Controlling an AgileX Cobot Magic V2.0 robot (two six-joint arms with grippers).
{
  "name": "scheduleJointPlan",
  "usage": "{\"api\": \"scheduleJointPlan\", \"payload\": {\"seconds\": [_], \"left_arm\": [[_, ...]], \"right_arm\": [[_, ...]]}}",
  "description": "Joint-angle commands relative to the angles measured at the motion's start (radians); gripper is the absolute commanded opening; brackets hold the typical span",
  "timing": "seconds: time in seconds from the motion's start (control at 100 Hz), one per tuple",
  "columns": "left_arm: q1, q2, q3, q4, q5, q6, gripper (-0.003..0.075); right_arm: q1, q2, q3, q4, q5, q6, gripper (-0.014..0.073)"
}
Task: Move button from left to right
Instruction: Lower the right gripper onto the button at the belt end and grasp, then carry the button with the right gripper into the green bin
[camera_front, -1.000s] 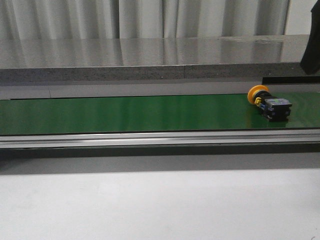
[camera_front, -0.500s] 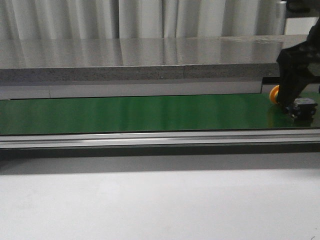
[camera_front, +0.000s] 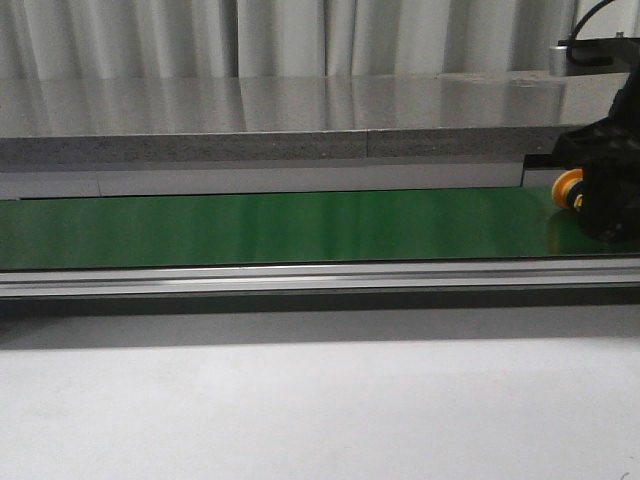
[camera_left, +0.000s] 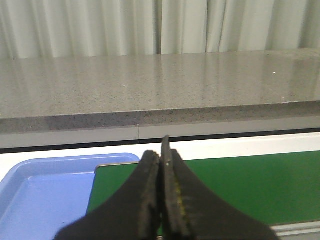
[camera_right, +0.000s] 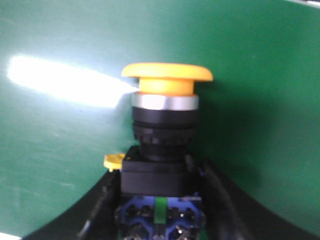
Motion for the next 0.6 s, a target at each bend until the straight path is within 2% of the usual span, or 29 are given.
{"api": "scheduleJointPlan", "payload": {"seconds": [0.0,0.17,0.41,0.59], "left_arm": [[-0.007,0.007,-0.028,-0.009,-0.074,-0.005,-0.0021],[-0.007,0.007,-0.028,-0.009,-0.074,-0.005,-0.0021],[-0.007,0.007,-0.028,-0.009,-0.074,-0.005,-0.002],[-0.007,0.007,-0.028,-0.009,-0.074,-0.005,-0.0021]], "right_arm": [[-0.023,-0.051,-0.055,-0.017,-0.005,0.002,0.0178],[-0.121,-0.072,-0.115,-0.077,0.076,0.002,0.0178],[-0.328,-0.074,-0.126,-0.084,0.04,0.002,0.0178],[-0.436,-0.063,-0.126,-0.084,-0.02,0.002,0.0178]]}}
